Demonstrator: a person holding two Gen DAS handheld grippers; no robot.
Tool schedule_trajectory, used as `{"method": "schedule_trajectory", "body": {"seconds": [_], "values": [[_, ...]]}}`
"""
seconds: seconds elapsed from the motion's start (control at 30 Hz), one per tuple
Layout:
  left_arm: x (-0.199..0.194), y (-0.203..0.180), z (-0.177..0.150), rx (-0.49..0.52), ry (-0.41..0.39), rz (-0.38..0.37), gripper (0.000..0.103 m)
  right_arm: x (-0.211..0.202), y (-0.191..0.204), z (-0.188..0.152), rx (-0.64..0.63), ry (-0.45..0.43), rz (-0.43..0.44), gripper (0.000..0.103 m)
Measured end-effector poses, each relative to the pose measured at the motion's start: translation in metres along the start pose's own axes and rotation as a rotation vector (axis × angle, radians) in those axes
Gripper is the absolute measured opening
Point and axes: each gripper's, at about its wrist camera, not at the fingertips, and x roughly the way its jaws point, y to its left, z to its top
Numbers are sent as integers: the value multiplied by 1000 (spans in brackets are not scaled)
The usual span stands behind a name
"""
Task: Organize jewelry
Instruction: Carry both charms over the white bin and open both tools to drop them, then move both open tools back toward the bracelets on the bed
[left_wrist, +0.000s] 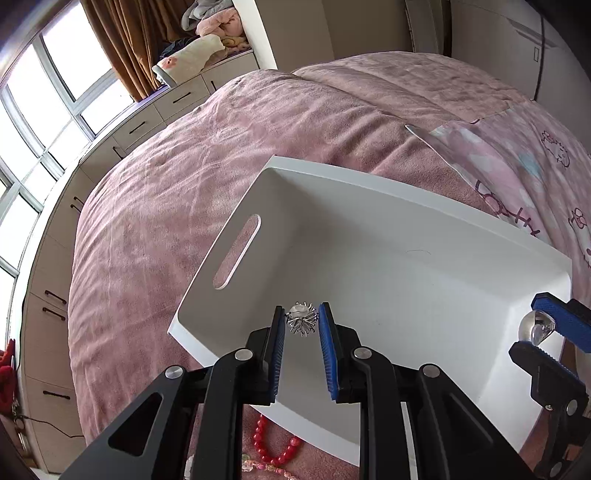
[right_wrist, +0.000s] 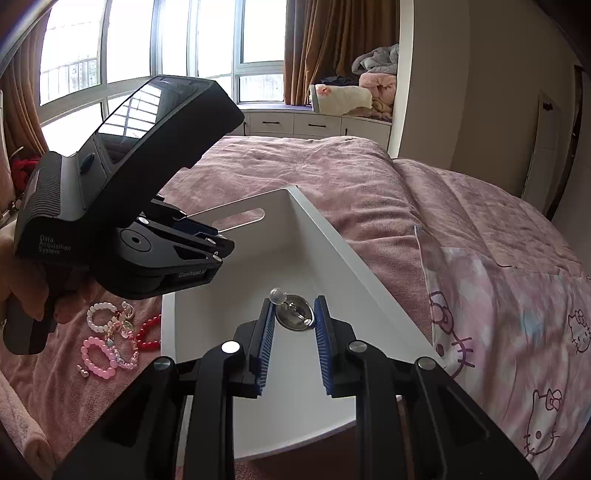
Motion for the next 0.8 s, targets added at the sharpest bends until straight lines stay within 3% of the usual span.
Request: {"method": "schedule_trajectory", "body": {"seconds": [0.23,0.3,0.43,0.53,0.6,0.8], "values": [[30,7,0,-92,38,-42,25,12,5,-6,-24,23,-16,23],[30,6,-2,-89,28,-26,45,11,7,-6,-31,19,-18,23],[21,10,-2,-83,-12,-28,50,5,12,-5,-55,0,-46,43],[3,20,0,-100,-70,-28,56,-5,14,-2,-70,-30,-63,51],[-17,32,1,-118,-142,-18,73,-14,17,1,-79,-54,-67,55],[-84,67,-7,-131,-329,-2,82,-56,31,20,-99,-174,-78,70]]}}
